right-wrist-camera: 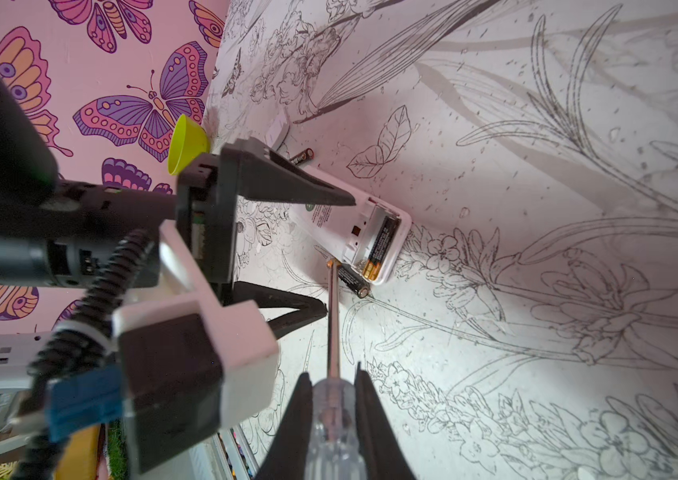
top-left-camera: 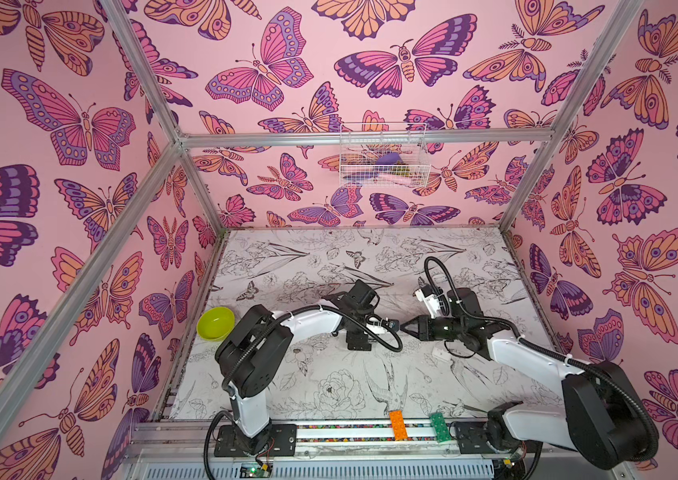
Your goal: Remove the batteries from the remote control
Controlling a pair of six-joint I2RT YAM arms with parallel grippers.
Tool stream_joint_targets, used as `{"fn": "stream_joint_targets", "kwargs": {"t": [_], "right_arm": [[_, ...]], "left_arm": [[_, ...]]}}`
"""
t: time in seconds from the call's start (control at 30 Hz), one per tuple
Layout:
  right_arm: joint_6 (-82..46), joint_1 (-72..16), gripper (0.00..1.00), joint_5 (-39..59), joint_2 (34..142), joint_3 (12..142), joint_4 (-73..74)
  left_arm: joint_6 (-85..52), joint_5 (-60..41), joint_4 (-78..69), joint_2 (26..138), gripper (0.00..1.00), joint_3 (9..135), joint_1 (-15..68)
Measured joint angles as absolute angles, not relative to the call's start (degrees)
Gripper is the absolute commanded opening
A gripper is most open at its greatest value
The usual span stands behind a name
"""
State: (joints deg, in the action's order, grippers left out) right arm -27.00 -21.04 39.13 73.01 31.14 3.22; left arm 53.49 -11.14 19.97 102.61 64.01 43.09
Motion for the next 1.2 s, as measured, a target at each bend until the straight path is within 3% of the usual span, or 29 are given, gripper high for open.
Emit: {"fn": "stream_joint_targets", "kwargs": {"t": [0.37,0.6,1.2], "right_arm": [[-29.2,-21.4,0.0,35.8,67.2,26.5,-0.5],[-30.1,-22.0,0.0,33.3,66.4,25.6,-2.3],[-31.4,-24.3,0.0,32.0,76.7,27.0,5.1]], "left_arm": [[47.8,-11.6,24.2,95.8,0.93,64.2,42.3],[41.8,-13.6,25.6,90.7,0.98,64.1,36.4],[35.5,-18.5,25.3,85.9,1.0,61.1,25.5]]}}
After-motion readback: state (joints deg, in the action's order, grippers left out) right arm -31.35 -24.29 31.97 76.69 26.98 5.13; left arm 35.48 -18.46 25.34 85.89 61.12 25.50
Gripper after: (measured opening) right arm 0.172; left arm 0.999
